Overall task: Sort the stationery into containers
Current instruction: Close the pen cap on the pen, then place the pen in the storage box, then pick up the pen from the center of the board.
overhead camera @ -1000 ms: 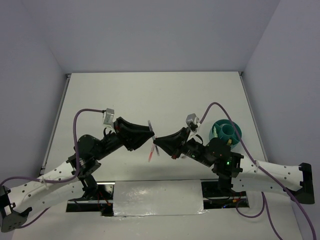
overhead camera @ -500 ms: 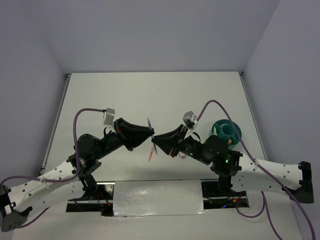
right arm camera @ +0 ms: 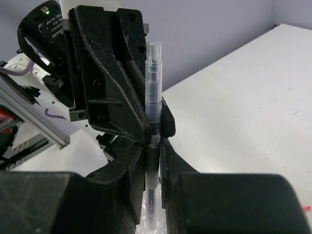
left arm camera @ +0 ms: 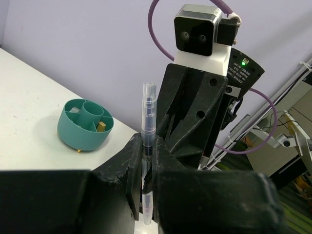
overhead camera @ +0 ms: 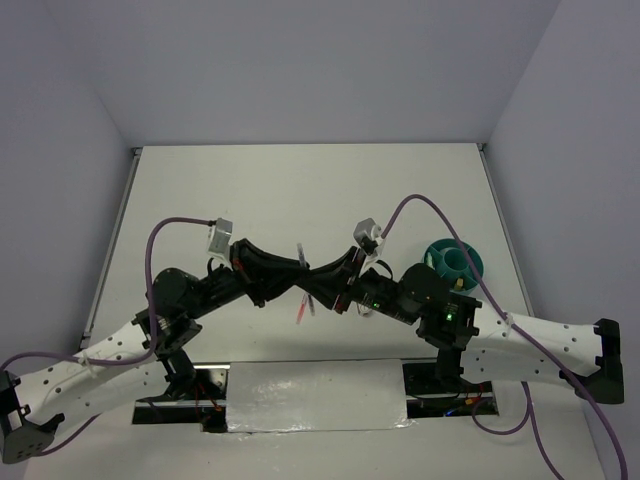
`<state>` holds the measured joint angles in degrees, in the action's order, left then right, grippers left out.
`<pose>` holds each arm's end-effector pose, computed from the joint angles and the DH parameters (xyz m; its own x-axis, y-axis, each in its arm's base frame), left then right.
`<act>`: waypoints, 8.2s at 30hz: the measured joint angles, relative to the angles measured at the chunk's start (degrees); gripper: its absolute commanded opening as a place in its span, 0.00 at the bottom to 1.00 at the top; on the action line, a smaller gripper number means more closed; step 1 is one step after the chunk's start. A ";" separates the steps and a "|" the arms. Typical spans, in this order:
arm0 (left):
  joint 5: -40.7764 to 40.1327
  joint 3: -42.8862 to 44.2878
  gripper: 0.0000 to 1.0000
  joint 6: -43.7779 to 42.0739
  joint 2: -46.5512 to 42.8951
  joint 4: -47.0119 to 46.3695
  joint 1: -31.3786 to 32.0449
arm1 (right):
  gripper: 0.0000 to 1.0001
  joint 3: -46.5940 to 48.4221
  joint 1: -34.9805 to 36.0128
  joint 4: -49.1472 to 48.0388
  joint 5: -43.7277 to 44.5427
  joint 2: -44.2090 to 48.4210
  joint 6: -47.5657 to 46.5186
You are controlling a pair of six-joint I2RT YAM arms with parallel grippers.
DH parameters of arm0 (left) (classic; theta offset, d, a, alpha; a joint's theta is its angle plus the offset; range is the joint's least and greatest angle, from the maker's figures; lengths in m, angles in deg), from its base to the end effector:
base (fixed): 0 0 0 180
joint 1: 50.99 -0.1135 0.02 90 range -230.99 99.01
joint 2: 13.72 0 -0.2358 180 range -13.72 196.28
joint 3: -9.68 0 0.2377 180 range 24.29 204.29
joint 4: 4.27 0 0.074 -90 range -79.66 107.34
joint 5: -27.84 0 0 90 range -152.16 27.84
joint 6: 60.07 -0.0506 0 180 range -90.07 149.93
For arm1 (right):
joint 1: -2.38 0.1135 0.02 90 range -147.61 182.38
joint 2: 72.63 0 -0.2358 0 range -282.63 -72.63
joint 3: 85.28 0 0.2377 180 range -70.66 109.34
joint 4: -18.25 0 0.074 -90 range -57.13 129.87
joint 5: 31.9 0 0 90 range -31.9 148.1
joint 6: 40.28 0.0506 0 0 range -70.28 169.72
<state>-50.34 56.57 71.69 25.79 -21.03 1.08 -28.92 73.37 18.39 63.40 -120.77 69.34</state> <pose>0.1065 -0.1535 0.3446 -0.4032 -0.5431 -0.7365 0.8290 0.1240 -0.5453 0.0764 0.2075 0.3406 -0.2630 0.2631 -0.9282 -0.8741 0.3423 0.3447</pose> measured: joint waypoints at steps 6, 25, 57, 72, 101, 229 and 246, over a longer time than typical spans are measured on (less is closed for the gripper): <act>0.07 0.68 0.26 -0.11 -0.13 1.18 0.00 | 0.00 0.00 -0.02 -0.07 0.04 -0.11 0.00; -2.19 11.28 0.47 -7.96 0.00 11.26 0.00 | 0.00 0.02 0.13 -0.09 -3.52 -1.75 0.09; -8.13 8.13 0.00 -3.56 1.79 -0.83 -0.48 | 0.00 19.21 -9.29 17.20 -18.16 -8.94 -8.17; -18.01 11.52 0.94 -5.97 2.05 5.33 2.80 | 0.00 25.31 -12.92 23.96 -23.26 -12.83 -10.64; -36.59 16.35 0.99 -8.31 -18.27 67.95 4.87 | 0.00 -23.82 -49.83 -16.59 40.24 15.02 -23.08; -28.50 16.72 0.00 -6.36 51.47 48.89 -1.07 | 1.00 19.93 -49.57 49.77 -13.07 9.99 -4.50; -42.75 24.22 0.00 0.37 11.41 73.20 -1.75 | 0.90 8.59 -31.87 40.44 -13.88 -19.04 -16.35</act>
<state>-93.10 80.78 72.06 37.20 52.17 -0.67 -20.33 41.50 58.82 49.52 -139.81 52.99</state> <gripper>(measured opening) 0.046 0.944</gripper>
